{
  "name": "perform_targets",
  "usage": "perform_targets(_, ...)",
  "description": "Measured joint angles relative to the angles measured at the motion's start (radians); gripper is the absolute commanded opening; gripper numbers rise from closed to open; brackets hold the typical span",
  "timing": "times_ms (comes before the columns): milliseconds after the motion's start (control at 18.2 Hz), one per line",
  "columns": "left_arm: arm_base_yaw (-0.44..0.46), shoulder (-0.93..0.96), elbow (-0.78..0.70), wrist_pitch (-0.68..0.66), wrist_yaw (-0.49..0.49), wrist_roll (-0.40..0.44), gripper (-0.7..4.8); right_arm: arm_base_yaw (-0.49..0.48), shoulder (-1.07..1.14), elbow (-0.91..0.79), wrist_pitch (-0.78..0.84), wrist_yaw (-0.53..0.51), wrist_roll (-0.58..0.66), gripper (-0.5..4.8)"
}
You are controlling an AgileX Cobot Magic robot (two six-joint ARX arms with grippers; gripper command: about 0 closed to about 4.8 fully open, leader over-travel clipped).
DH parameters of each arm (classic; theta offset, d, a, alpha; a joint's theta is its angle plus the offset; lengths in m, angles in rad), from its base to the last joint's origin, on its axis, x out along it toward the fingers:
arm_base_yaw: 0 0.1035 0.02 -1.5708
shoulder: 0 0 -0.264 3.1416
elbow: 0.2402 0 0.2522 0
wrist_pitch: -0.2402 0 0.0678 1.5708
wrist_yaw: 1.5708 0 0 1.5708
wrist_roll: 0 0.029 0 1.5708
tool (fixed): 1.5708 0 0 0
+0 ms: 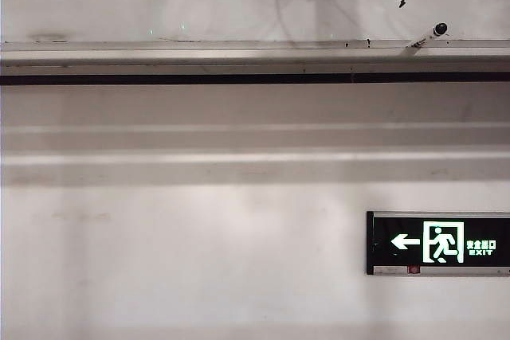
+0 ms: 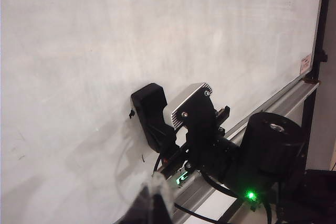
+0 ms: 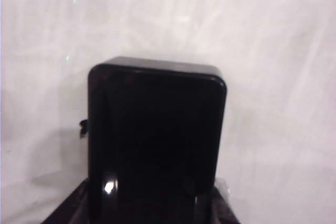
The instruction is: Wipe the whiteboard clean using the black magnetic whiteboard eraser attached to the whiteboard.
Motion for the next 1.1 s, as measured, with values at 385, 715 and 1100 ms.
perform_targets(385,0.000,0.000,0.000,-0.001,0.000,0.000,-0.06,0.003,0.010,0.034,-0.063,-0.031,-0.003,1.53)
perform_targets(715,0.000,0.000,0.000,-0.003,0.000,0.000,-0.06,0.005,0.031,0.037,-0.001,-0.116,-0.004,1.53)
perform_targets(1100,0.000,0.000,0.000,-0.003,0.000,0.000,-0.06,0.004,0.044,0.040,0.035,-0.164,-0.006,4.47)
